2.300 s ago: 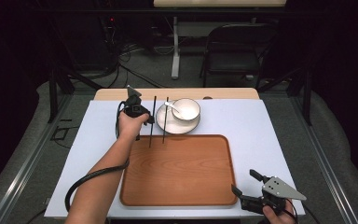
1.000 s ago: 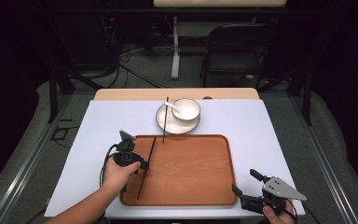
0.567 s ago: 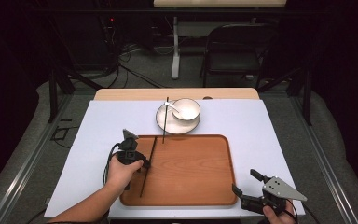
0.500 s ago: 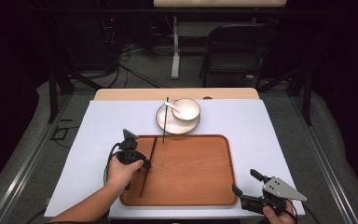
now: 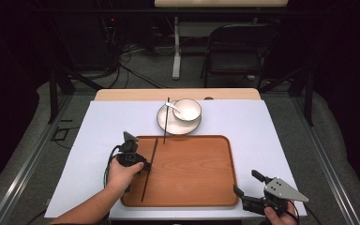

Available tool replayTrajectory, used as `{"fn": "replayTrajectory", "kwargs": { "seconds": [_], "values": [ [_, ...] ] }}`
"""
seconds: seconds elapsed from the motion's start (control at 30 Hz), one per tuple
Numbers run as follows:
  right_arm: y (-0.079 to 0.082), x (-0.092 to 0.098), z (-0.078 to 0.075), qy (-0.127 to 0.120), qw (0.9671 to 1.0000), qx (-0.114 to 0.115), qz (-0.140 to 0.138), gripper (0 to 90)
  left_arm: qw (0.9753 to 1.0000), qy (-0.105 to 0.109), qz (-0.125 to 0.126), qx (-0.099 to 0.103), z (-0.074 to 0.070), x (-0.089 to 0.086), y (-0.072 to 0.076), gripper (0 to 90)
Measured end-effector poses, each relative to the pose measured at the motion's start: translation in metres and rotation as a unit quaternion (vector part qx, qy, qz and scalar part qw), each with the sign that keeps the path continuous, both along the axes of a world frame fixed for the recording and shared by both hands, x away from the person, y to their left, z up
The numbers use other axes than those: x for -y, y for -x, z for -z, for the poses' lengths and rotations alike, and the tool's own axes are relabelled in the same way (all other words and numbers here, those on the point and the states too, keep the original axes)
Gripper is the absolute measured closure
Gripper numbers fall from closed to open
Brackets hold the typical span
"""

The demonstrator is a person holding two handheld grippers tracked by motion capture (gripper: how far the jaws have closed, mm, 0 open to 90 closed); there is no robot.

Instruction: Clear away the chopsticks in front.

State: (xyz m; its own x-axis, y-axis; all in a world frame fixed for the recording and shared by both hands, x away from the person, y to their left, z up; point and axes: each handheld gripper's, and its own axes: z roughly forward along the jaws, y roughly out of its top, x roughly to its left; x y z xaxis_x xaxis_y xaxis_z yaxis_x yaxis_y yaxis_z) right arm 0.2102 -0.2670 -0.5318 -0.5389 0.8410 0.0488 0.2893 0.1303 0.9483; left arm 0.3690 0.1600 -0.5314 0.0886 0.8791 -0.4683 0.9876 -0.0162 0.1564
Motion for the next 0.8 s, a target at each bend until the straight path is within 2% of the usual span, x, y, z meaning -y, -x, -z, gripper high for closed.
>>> {"fn": "replayTrajectory", "kwargs": {
  "seconds": [0.37, 0.5, 0.57, 0.67, 0.73, 0.77, 0.8],
  "values": [
    [0.0, 0.0, 0.0, -0.001, 1.0, -0.001, 0.0, 14.7, 1.0, 0.003, 0.004, 0.007, -0.006, 0.001, 0.0, 83.4],
    [0.0, 0.0, 0.0, -0.002, 1.0, -0.002, 0.001, 14.7, 0.9996, -0.001, 0.007, 0.027, -0.013, 0.001, -0.003, 79.7],
    [0.0, 0.0, 0.0, -0.001, 1.0, -0.001, 0.001, 14.6, 0.9994, 0.006, 0.005, 0.035, -0.016, 0.001, -0.006, 76.8],
    [0.0, 0.0, 0.0, -0.001, 1.0, -0.001, 0.001, 14.7, 0.9983, -0.005, 0.013, 0.056, -0.021, 0.001, -0.011, 71.2],
    [0.0, 0.0, 0.0, 0.0, 1.0, 0.0, 0.001, 14.6, 0.9978, -0.002, 0.009, 0.066, -0.023, 0.0, -0.016, 66.6],
    [0.0, 0.0, 0.0, -0.001, 1.0, -0.001, 0.001, 14.6, 0.9971, 0.002, 0.006, 0.075, -0.024, 0.001, -0.018, 64.6],
    [0.0, 0.0, 0.0, -0.001, 1.0, 0.0, 0.001, 14.7, 0.9955, -0.003, 0.013, 0.094, -0.025, 0.0, -0.02, 62.0]
  ]
}}
